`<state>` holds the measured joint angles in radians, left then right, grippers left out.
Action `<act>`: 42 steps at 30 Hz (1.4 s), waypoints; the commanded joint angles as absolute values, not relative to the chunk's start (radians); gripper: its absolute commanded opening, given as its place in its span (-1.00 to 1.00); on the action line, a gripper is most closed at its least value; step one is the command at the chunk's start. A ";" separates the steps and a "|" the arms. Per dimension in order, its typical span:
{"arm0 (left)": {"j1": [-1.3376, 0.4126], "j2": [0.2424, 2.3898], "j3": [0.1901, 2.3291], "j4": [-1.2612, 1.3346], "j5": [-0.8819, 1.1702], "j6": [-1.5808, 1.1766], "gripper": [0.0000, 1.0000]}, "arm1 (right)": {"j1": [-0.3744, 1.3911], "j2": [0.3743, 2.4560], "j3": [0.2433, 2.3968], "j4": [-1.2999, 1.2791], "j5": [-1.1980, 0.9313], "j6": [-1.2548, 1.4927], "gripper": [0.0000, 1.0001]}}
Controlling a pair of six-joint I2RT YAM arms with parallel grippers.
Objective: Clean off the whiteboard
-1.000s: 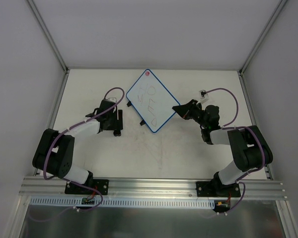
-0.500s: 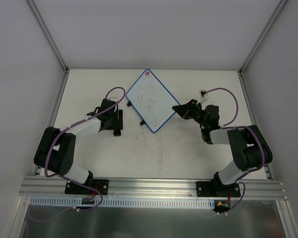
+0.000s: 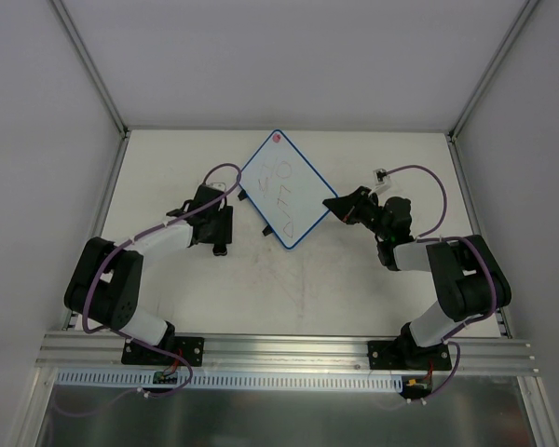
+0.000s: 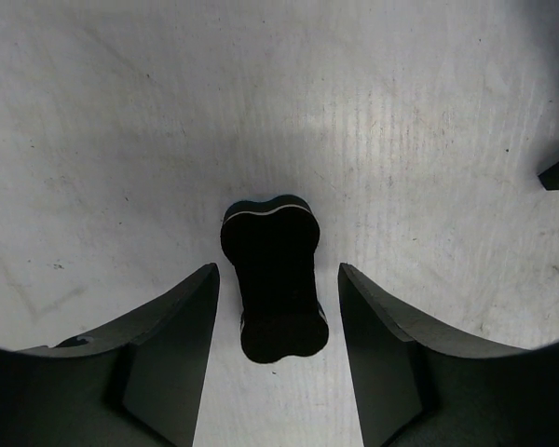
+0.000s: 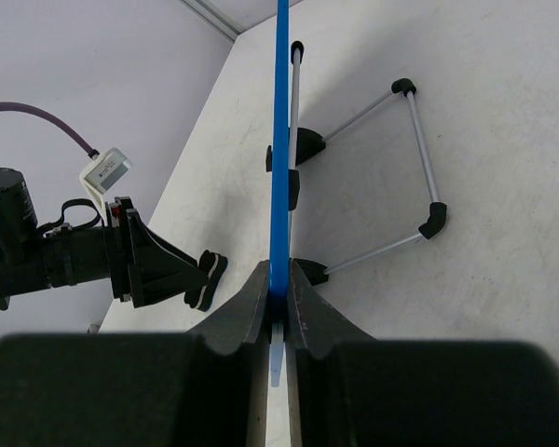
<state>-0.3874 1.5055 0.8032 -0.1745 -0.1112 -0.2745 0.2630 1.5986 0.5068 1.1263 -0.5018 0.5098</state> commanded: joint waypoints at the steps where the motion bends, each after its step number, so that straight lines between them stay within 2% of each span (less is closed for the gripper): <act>1: -0.399 1.519 0.838 -0.195 -0.141 -0.262 0.07 | 0.258 1.612 0.541 1.183 -0.517 0.476 -1.00; 10: -0.410 1.582 0.884 -0.235 -0.141 -0.265 0.01 | 0.256 1.612 0.541 1.183 -0.518 0.479 -1.00; 22: -0.410 1.591 0.888 -0.247 -0.150 -0.272 -0.35 | 0.255 1.615 0.545 1.183 -0.520 0.482 -1.00; 26: -0.410 1.594 0.888 -0.252 -0.152 -0.275 -0.39 | 0.253 1.617 0.545 1.183 -0.522 0.483 -0.99; 35: -0.411 1.473 0.908 -0.239 -0.098 -0.304 -0.60 | 0.252 1.617 0.548 1.181 -0.525 0.482 -0.99; 42: -0.410 1.401 0.934 -0.230 -0.055 -0.337 -0.67 | 0.253 1.615 0.549 1.183 -0.529 0.488 -1.00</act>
<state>-0.4007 1.4441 0.8970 -0.2302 -0.0921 -0.3027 0.2569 1.6077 0.5163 1.1271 -0.5137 0.5205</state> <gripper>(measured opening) 0.344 0.096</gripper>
